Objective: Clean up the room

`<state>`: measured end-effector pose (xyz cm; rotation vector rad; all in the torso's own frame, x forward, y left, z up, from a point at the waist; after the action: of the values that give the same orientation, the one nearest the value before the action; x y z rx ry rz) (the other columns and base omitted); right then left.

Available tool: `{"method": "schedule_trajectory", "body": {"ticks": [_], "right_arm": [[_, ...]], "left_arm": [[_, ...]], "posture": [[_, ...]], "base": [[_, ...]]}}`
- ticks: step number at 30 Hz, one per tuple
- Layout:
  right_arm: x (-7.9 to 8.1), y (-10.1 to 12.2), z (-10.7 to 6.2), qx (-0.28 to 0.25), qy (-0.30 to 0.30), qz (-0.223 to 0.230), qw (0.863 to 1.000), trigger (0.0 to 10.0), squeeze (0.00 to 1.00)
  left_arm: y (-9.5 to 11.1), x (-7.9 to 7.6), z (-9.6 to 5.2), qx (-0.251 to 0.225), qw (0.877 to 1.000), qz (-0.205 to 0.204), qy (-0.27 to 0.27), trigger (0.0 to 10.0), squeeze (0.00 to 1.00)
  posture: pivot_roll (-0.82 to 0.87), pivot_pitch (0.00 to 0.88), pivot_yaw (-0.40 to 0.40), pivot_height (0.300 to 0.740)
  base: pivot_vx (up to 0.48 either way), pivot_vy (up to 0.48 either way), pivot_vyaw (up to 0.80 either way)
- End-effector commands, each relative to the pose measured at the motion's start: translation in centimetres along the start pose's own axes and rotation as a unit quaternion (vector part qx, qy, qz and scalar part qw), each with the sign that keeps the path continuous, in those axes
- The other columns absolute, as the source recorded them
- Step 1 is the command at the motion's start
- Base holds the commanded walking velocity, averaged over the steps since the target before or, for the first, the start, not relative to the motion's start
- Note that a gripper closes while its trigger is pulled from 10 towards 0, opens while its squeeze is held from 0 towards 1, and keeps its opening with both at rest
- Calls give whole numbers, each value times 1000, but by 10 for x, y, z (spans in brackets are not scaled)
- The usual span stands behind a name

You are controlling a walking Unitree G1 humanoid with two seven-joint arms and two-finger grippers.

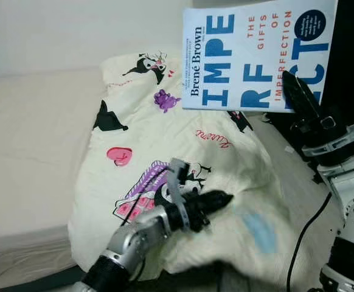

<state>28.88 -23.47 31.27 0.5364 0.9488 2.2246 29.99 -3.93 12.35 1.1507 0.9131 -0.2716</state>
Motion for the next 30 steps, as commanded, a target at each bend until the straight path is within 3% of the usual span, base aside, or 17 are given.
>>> {"method": "schedule_trajectory", "body": {"ticks": [1,4,8,11,13,14,16,18,19,20,21,23,25,26,28,29,30], "right_arm": [[2,-1,2,-10,4,-1,1000,0,0],[0,-7,1,-1,-3,-1,1000,0,0],[-3,-10,0,6,-12,-5,1000,0,0],[-15,-23,-2,45,-55,-21,997,0,0],[-38,-48,-12,106,-136,-43,984,0,0],[-38,-48,-12,106,-136,-43,984,0,0],[-51,-72,-27,144,-200,-55,968,0,0],[-51,-72,-27,144,-200,-55,968,0,0],[-52,-82,-34,149,-216,-54,964,0,0],[-52,-82,-34,149,-216,-54,964,0,0],[-49,-94,-40,162,-220,-46,961,0,0],[-49,-94,-40,162,-220,-46,961,0,0],[-41,-113,-45,175,-215,-17,961,0,0],[-41,-113,-45,175,-215,-17,961,0,0],[-36,-122,-45,179,-207,-2,962,0,0],[-36,-122,-45,179,-207,-2,962,0,0],[-36,-124,-45,179,-205,0,962,0,0]], "left_arm": [[-2,-26,21,-13,998,-29,-50,10000,0],[8,-45,17,-15,992,-36,-119,10000,0],[11,-45,14,-14,992,-27,-124,10000,0],[18,-31,8,-22,996,-1,-87,10000,0],[36,3,-3,-60,998,24,5,10000,0],[36,3,-3,-60,998,24,5,10000,0],[65,56,-36,-119,978,48,167,10000,0],[65,56,-36,-119,978,48,167,10000,0],[78,81,-60,-142,957,59,245,10000,0],[78,81,-60,-142,957,59,245,10000,0],[89,103,-90,-158,932,71,318,10000,0],[89,103,-90,-158,932,71,318,10000,0],[99,137,-158,-175,876,83,441,10000,0],[99,137,-158,-175,876,83,441,10000,0],[94,154,-205,-173,831,80,522,10000,0],[94,154,-205,-173,831,80,522,10000,0],[88,159,-217,-172,818,72,545,10000,0]], "posture": [[-64,59,19,417],[-62,54,21,417],[-63,53,23,417],[-60,50,23,417],[-61,50,25,417],[-61,50,25,417],[-52,49,25,417],[-52,49,25,417],[-50,49,22,417],[-50,49,22,417],[-41,48,18,417],[-41,48,18,417],[-37,48,17,427],[-37,48,17,427],[-29,46,20,437],[-29,46,20,437],[-27,46,20,442]], "base": [[0,0,0],[0,0,0],[0,0,0],[0,0,0],[0,0,0],[0,0,0],[0,0,0],[0,0,0],[0,0,0],[0,0,0],[0,0,0],[0,0,0],[0,0,0],[0,0,0],[-135,0,0],[-270,0,0],[-450,0,0]]}}
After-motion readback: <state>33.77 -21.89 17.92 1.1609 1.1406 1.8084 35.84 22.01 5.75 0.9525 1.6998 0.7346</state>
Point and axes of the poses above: a point about 5 cm out from each wrist's last joint towards the gripper, its own z axis pointing out of the wrist towards the gripper, its own y axis along the axis of the wrist's last joint, x = y × z, the point moved 3 cm from there along z, pointing out of the wrist towards the gripper, and after that the axes turned 14 degrees about -z, right-handed, at the moved point
